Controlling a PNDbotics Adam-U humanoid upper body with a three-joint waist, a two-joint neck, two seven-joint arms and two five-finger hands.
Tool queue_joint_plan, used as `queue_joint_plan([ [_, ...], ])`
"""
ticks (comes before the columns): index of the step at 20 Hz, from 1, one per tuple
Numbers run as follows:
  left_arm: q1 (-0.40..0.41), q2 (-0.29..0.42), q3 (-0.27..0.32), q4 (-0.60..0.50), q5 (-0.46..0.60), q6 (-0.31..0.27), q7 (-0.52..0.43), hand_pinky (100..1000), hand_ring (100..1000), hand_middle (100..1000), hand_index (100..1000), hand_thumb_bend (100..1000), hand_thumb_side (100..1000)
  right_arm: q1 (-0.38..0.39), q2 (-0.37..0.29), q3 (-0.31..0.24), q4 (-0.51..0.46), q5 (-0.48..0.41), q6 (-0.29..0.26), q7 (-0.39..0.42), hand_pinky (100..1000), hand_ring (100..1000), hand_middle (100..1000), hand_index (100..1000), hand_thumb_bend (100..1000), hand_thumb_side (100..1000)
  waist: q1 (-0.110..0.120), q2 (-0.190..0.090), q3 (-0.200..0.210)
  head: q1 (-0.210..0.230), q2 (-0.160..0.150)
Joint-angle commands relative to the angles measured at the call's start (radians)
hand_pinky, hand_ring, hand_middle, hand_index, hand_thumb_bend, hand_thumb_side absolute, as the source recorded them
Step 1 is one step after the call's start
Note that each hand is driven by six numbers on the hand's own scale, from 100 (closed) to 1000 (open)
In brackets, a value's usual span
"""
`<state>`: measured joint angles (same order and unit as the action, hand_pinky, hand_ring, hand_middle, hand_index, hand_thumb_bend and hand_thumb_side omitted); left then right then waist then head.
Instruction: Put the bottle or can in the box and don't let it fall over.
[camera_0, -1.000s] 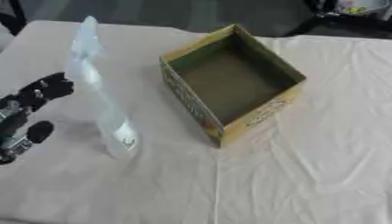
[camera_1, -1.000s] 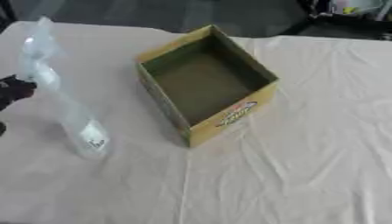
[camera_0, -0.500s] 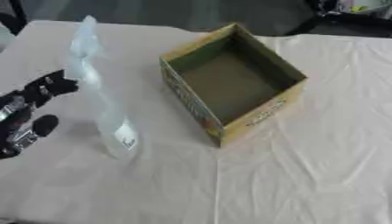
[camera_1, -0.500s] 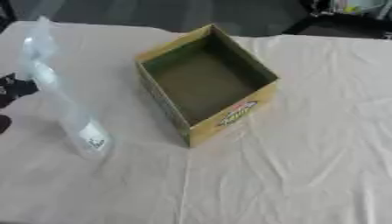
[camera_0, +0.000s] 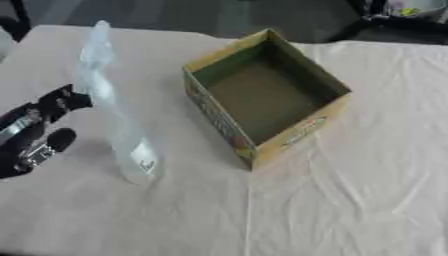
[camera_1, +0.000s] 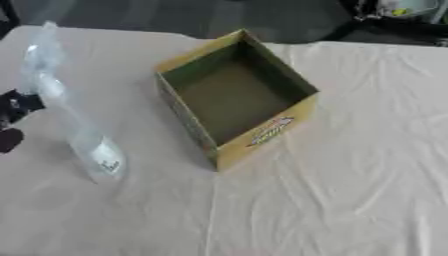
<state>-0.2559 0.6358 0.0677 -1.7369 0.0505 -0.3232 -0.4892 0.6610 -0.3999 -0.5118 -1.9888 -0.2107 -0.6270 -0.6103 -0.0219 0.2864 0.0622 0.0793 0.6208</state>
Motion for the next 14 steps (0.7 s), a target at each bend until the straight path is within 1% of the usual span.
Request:
queue_joint_plan([
  [1, -0.017, 0.036, 0.001, 0.000, -0.007, 0.000, 0.002, 1000, 1000, 1000, 881, 309, 825, 0.004, -0.010, -0.006, -0.011, 0.005, -0.052, -0.050, 897, 982, 1000, 903, 100, 526, 0.002, -0.008, -0.001, 0.003, -0.013],
  [14, -0.070, 0.029, -0.018, 0.029, -0.008, 0.006, -0.011, 1000, 1000, 1000, 877, 293, 815, -0.002, -0.008, 0.000, -0.011, 0.008, -0.044, -0.044, 899, 984, 1000, 905, 100, 525, 0.001, -0.006, -0.004, 0.006, -0.019],
])
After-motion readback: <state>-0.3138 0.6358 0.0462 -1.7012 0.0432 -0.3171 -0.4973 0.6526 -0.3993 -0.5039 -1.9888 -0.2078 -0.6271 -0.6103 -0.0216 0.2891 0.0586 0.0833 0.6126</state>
